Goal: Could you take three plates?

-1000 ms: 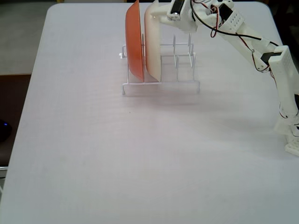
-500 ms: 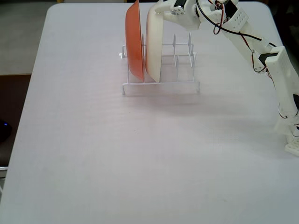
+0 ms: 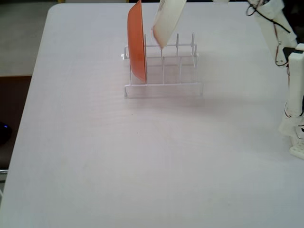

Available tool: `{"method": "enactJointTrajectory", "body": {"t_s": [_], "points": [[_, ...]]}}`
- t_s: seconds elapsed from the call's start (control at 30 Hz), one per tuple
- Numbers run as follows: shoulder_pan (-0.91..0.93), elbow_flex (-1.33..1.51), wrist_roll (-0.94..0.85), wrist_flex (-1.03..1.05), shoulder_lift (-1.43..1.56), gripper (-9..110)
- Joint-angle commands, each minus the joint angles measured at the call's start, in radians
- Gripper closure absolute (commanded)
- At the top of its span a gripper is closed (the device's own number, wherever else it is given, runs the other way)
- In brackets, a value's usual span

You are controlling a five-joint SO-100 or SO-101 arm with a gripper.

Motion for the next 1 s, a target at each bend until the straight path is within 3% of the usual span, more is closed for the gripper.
{"method": "enactJointTrajectory", "body": {"t_s": [0.0, 0.37, 0.63, 0.97], "points": [[0.011, 0.018, -0.003, -0.029, 0.186, 102], [-0.074, 0.242, 0.074, 0.014, 0.463, 102], [-0.365, 0.348, 0.189, -0.021, 0.546, 102], [-0.667, 0.439, 0.282, -0.258, 0.503, 102]]}}
